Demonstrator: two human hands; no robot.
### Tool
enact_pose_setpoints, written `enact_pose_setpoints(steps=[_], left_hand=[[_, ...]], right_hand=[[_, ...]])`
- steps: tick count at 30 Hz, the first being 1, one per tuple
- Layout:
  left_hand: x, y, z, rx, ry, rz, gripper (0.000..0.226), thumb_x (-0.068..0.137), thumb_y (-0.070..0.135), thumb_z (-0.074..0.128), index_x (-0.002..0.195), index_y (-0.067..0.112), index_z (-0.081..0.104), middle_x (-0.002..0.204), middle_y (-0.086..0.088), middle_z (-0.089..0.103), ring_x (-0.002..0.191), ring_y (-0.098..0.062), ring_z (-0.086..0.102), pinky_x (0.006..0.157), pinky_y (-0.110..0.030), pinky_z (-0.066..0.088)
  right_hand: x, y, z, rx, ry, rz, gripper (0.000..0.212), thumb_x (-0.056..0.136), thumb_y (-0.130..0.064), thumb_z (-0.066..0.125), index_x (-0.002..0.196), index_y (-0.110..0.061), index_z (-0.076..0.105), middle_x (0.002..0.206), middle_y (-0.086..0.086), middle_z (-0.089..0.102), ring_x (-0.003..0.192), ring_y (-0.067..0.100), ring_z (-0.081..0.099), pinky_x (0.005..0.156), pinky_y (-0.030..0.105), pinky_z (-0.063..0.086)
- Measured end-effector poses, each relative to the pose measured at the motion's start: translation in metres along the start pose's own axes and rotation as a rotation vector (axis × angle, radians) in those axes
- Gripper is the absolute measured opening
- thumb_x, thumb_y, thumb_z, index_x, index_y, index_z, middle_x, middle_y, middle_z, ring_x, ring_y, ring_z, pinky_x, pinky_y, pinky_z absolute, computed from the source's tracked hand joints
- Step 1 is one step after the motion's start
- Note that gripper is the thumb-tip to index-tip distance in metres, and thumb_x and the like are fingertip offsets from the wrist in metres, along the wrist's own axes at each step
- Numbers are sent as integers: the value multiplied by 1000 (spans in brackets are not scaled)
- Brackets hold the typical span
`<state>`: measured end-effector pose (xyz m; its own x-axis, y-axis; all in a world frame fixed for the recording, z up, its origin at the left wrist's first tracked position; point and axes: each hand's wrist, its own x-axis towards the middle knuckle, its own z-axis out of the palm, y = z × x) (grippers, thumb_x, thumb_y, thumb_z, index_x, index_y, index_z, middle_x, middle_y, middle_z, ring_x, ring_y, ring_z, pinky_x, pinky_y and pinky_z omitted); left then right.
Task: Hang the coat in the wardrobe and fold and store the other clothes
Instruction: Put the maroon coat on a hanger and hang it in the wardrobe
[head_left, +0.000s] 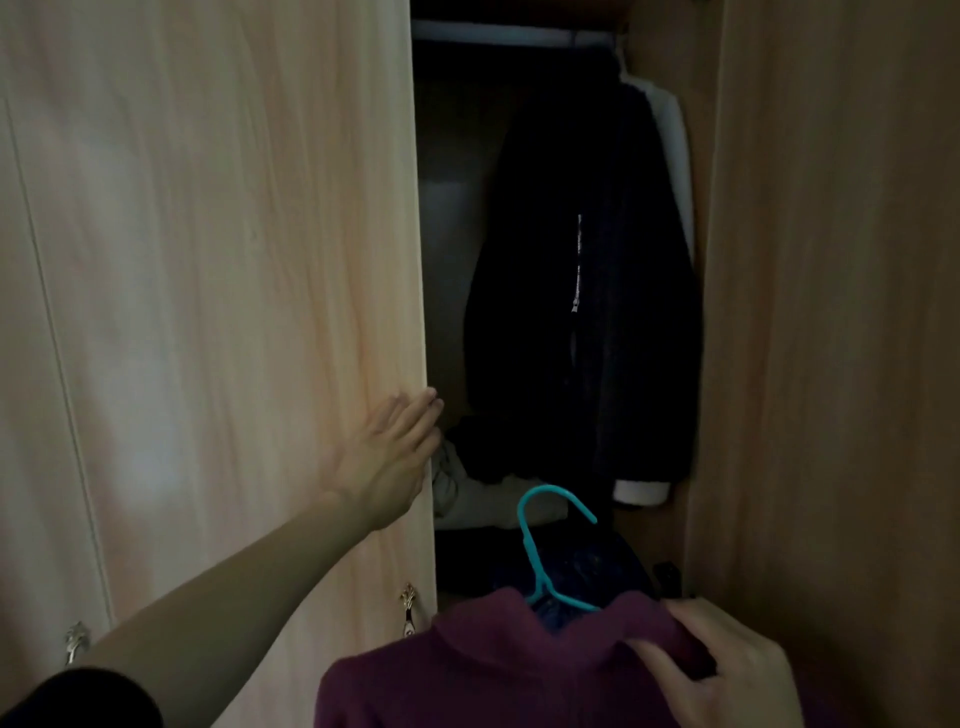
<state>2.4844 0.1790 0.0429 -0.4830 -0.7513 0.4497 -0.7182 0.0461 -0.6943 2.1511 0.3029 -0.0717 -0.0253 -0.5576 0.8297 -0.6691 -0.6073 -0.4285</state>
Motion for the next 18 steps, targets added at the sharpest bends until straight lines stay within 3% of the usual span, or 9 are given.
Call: enact_pose_setpoints(steps=[5, 10, 14, 18], left_hand=[[6, 5, -2, 121, -91, 96, 52, 101, 28, 34, 150, 10, 34, 159, -14, 28, 151, -34, 1, 117, -57, -16], [-4, 4, -14, 128, -49, 105, 49, 101, 27, 34, 147, 9, 38, 152, -13, 35, 146, -35, 16, 120, -58, -4], [-26, 0, -21, 129, -1, 164, 56, 100, 25, 35, 152, 7, 26, 158, -14, 25, 149, -35, 7, 116, -57, -14], [-58, -4, -35, 31, 133, 219, 54, 95, 23, 39, 146, 7, 39, 152, -15, 36, 148, -34, 15, 121, -56, -6]], right_hand=[[-2, -14, 14, -15, -46, -2, 27, 76, -63, 65, 82, -37, 72, 69, -29, 59, 69, -13, 60, 62, 13, 48], [-12, -26, 18, -21, -47, 37, 35, 77, -71, 59, 85, -39, 72, 73, -28, 62, 70, -13, 61, 63, 13, 49], [-22, -36, 18, -8, -41, 41, 32, 74, -60, 67, 85, -30, 75, 76, -27, 65, 70, -9, 64, 61, 16, 51], [-34, -50, 15, 39, -41, 52, 33, 72, -58, 68, 85, -28, 75, 76, -24, 66, 68, -4, 65, 59, 19, 52]])
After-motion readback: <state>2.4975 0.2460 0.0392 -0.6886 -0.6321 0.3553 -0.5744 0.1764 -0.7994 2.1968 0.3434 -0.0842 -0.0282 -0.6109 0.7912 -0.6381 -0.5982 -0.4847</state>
